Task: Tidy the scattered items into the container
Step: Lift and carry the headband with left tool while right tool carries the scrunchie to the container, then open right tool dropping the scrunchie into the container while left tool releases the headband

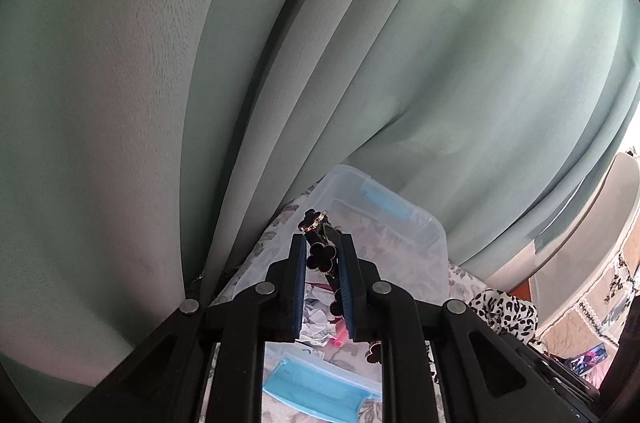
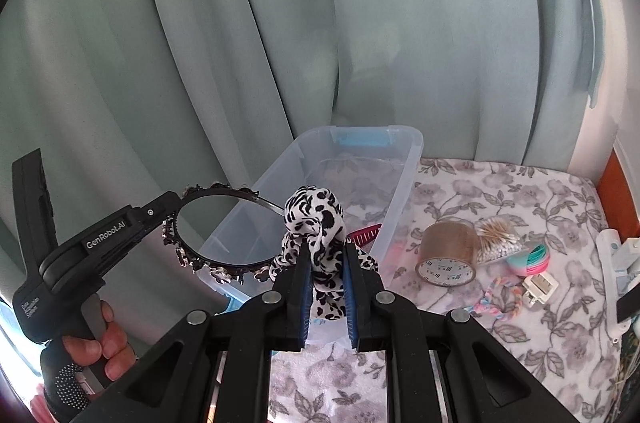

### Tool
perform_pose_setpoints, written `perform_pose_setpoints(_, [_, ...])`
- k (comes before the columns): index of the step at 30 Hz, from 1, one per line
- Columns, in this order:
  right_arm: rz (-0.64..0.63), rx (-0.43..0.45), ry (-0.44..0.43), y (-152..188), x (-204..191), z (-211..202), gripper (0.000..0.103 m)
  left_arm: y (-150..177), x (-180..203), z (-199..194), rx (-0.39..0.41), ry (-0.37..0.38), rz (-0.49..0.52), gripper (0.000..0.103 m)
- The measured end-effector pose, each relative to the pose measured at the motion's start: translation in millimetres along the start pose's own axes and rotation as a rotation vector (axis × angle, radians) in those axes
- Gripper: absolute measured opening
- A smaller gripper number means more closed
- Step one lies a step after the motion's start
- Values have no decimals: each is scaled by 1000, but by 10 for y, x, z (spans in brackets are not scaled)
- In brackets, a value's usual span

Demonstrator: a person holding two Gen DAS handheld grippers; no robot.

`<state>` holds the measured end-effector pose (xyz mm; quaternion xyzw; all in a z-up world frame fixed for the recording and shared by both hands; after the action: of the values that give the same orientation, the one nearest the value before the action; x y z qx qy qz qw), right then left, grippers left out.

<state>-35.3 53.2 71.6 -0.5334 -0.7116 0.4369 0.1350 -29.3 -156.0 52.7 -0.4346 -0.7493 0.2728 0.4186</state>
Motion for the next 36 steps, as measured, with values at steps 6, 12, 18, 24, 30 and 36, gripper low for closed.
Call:
perform_pose_setpoints(6, [4,-33,3,6,2,160,15,-7,54,260,-29,-4,6,16])
perform_pose_setpoints(12, [3,-70,-4,38,16,331,16,77,-9,328,-68,0,16,16])
perform_pose_setpoints(18, [2,-84,-9,31,34,425,16,104,-21,340,-84,1,27,16])
perform_pose_setpoints(24, [-3,-97,-12,37,24,475,19,143,-9,368,-103,17,29,16])
perform_pose_setpoints(30, [-11,-108,-8,55,-3,496,19,157,29,388,-109,25,35,20])
perform_pose_setpoints(36, [-15,-112,-6,70,-29,468,38,165,75,338,-111,36,40,37])
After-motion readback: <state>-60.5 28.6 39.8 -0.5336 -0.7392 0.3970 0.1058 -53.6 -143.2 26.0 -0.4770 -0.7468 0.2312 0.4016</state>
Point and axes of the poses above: each gripper's, at about its wrist camera, not at the fingertips, and z roughly the way its jaws point, x to its right, y to its underside, the point moved 4 cm from there along z, roughly the way its jaws point, and after that the axes turned 3 degrees about x, right-handed, at the moved point
